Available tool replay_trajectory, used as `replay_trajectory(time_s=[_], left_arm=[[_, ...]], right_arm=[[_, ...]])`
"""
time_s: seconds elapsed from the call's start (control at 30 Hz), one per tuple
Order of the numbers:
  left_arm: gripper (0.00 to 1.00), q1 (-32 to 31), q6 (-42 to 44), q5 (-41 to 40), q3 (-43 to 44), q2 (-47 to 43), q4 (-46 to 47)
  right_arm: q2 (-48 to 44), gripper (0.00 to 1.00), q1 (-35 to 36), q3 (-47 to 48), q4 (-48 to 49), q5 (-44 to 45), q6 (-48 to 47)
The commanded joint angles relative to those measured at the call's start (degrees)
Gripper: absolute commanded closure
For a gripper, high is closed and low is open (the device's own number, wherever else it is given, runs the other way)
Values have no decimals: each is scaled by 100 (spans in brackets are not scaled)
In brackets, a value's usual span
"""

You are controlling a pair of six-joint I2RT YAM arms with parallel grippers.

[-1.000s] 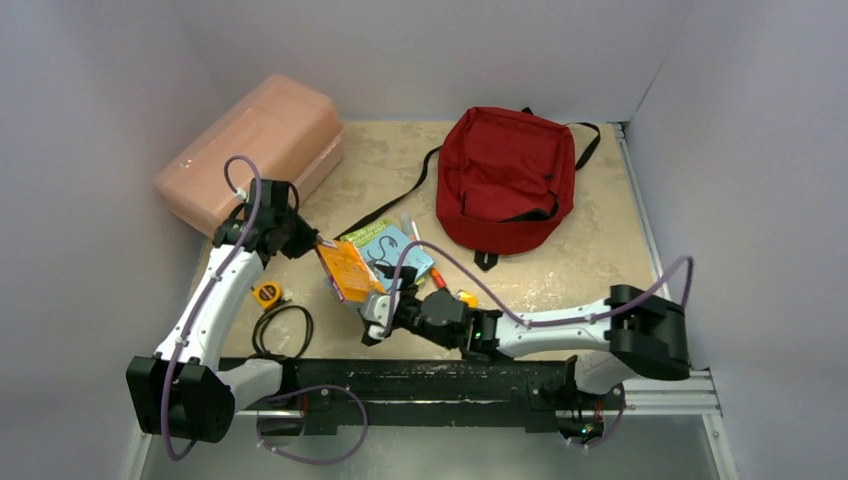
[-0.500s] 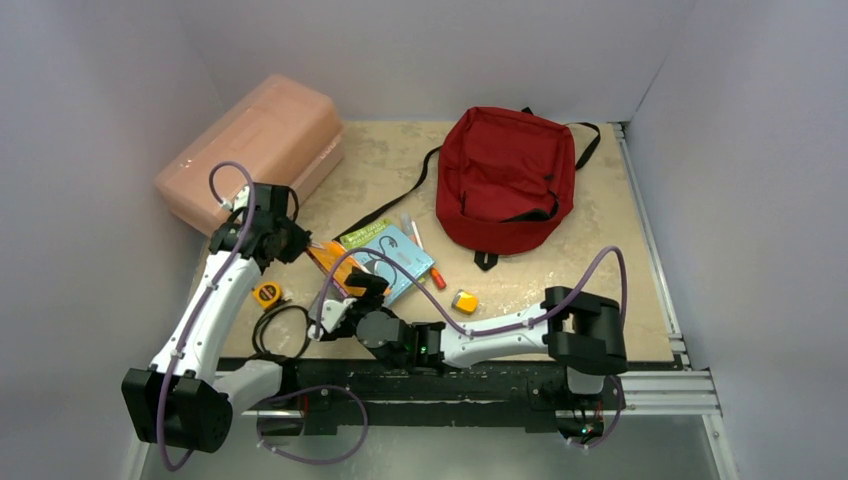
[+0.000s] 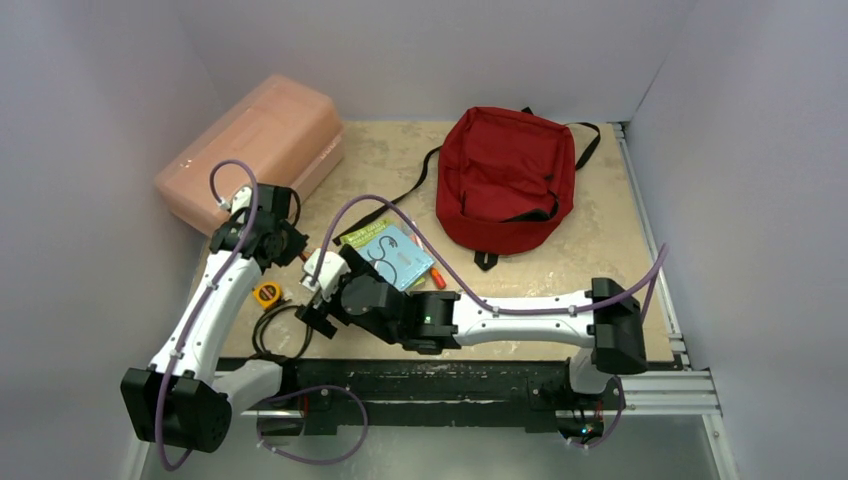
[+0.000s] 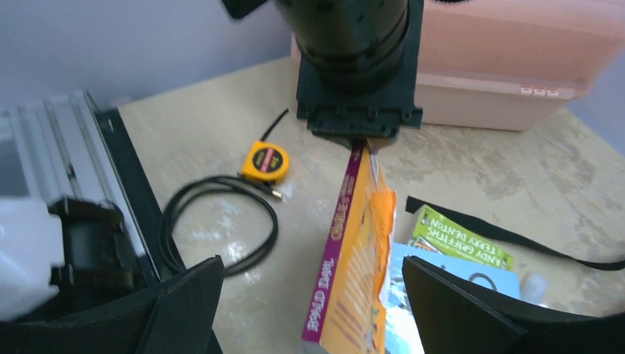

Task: Pack the student bag
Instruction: Pick up the book from the center of the board.

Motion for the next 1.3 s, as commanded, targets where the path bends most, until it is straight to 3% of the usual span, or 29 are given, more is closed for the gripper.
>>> replay_trajectory(time_s=[0.0, 0.27, 0.4, 0.47, 0.53, 0.63, 0.67, 0.7, 0.87, 0.9, 1.0, 1.1, 1.27], left_arm=[[100, -42, 81, -73, 360, -129, -29], [100, -60, 156, -134, 327, -255, -99], [100, -100, 143, -201, 263, -269, -85], [100, -140, 147, -260, 247, -260, -84], [100, -177, 201, -279, 251, -260, -59], [100, -192, 430, -176, 267, -317, 111], [97, -192, 556, -134, 288, -347, 189], [86, -192, 664, -104, 328, -374, 223], [21, -192, 1359, -194, 630, -686, 344], [14, -192, 1520, -207, 663, -777, 434], [9, -220, 2046, 94, 565, -1040, 1043], [8, -580, 2575, 684, 229, -1182, 2239], [10, -2155, 4086, 1115, -681, -815, 5082]], right_arm=[[726, 8, -67, 725, -686, 414, 744], [1637, 29, -78, 1539, -1295, 1188, 453], [1801, 54, -76, 1733, -1620, 1606, 411], [1769, 72, -78, 1723, -1672, 1729, 407], [1690, 98, -78, 1670, -1652, 1745, 445], [1451, 100, -126, 1408, -1448, 1727, 535], [1285, 100, -221, 1184, -1315, 1601, 669], [1099, 100, -354, 993, -1239, 1311, 838], [-332, 100, -1753, -285, -687, -1446, 2125], [-646, 100, -2121, -581, -515, -1847, 2125], [-1633, 100, -2993, -1305, -226, -2233, 2125], [-2670, 100, -3183, -1566, -511, -1148, 2280], [-3471, 100, -3289, -1256, -2378, 2844, 2431]])
